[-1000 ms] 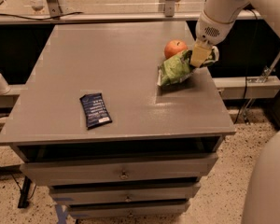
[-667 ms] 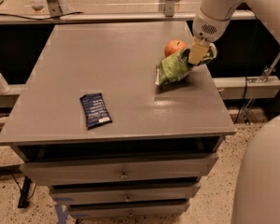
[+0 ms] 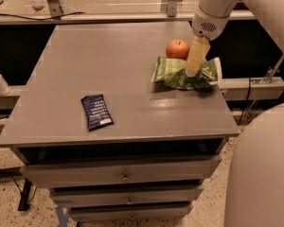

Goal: Move green jalapeno chip bag near apple

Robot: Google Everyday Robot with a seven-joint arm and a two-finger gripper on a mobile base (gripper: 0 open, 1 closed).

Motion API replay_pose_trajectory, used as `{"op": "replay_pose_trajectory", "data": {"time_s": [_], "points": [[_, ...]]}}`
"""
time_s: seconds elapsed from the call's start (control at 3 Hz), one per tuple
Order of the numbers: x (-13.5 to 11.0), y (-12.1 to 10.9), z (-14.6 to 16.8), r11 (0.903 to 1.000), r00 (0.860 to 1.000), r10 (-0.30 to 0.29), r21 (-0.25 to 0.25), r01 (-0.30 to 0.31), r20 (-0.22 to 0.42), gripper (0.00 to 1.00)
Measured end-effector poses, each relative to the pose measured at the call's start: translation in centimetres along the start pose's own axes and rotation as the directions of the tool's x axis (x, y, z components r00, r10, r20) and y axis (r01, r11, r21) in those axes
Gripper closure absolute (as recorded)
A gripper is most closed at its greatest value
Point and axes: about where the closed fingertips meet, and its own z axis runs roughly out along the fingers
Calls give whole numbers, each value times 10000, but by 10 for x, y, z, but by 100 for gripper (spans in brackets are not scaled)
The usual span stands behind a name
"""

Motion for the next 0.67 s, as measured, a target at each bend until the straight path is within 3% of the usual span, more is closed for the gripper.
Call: {"op": "replay_pose_trajectory", "data": {"time_s": [0.33, 0.67], "points": [[0, 0, 0, 10000, 10000, -2, 1, 2, -2, 0], [-1, -2, -16, 9991, 9968, 405, 109, -414, 692, 0]]}}
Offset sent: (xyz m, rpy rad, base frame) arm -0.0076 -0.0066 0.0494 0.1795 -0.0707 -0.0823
